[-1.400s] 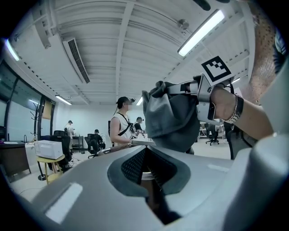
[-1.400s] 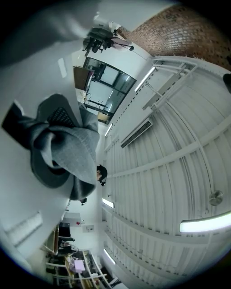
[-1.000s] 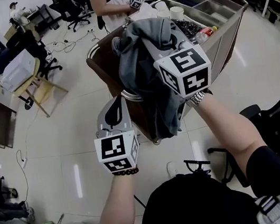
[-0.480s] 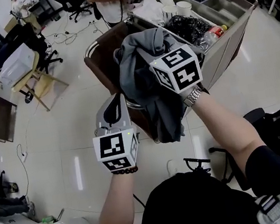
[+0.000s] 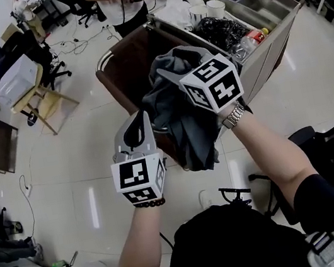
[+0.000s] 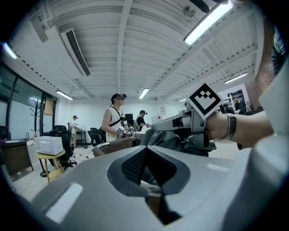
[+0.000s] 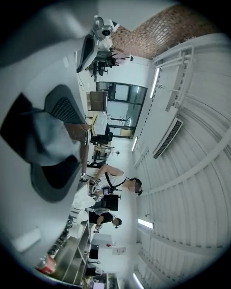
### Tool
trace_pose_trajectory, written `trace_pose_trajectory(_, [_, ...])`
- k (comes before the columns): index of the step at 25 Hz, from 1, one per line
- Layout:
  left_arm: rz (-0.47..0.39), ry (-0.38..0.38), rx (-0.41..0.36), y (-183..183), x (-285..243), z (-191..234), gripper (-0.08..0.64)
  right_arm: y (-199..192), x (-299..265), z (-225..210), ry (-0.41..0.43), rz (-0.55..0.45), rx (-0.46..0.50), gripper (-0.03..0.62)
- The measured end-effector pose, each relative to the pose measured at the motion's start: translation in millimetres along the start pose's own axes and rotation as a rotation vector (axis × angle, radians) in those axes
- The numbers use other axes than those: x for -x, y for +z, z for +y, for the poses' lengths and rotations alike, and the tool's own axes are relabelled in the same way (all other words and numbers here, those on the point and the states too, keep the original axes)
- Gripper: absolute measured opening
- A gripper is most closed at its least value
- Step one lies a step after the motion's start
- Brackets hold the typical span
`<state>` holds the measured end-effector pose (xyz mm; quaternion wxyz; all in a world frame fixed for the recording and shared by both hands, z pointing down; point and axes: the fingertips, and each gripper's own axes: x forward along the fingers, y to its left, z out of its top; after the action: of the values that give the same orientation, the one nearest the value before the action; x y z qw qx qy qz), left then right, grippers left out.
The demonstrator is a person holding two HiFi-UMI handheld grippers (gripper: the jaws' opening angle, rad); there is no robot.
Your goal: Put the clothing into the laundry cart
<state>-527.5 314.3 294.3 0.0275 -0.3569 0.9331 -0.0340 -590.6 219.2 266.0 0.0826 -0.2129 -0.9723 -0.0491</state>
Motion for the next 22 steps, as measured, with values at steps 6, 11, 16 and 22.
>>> trace_pose_trajectory(6, [-0.005,-0.044,-0.001,5,3,-6,0.003,15,20,2,-0.054,-0.045,0.011,0.264])
trace_pose_trajectory(11, [-0.018,-0.085,0.003,23,27,-15,0.003,27,53,26,-0.087,-0.055,0.012,0.244])
trace_pose_trajectory(16, [-0.031,-0.132,0.002,38,51,-31,0.003,39,91,49,-0.144,-0.083,0.024,0.211])
trace_pose_trajectory(22, [-0.046,-0.180,-0.007,52,78,-47,0.003,36,128,77,-0.210,-0.102,0.043,0.184])
